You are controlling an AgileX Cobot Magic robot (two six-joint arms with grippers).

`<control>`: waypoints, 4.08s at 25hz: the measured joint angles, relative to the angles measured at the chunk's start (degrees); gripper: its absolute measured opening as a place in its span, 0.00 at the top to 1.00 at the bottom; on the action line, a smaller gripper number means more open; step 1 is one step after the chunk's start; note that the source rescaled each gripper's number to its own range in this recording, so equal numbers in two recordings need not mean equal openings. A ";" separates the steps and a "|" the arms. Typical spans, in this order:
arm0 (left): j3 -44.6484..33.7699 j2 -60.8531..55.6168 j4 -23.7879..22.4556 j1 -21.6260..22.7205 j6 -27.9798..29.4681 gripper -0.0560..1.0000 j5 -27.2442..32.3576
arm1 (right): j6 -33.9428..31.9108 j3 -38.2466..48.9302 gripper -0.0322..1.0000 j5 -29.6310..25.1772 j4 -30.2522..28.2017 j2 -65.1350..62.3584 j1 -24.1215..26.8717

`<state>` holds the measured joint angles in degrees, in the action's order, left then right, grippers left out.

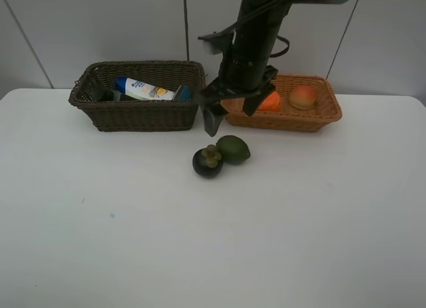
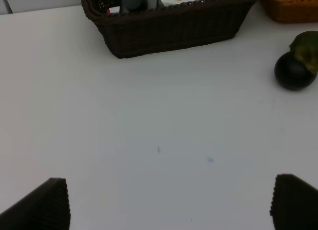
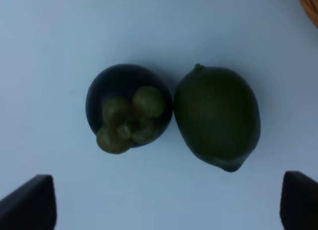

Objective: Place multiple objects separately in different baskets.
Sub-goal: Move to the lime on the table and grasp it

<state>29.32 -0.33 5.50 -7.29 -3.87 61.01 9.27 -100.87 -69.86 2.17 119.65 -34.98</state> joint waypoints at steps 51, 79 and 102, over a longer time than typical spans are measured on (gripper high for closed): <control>0.00 0.00 0.00 0.00 0.00 0.01 0.00 | 20.74 9.04 0.00 15.46 -6.57 6.60 0.09; 0.00 0.00 0.00 0.00 0.00 0.01 0.00 | 21.58 9.04 0.00 17.37 -5.26 9.93 0.09; 0.00 0.00 0.00 0.00 0.00 0.01 0.00 | 21.59 9.04 0.00 17.85 -5.07 11.58 0.18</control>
<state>29.32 -0.33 5.50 -7.29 -3.87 61.01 30.86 -91.83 -52.01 -2.90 131.23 -34.79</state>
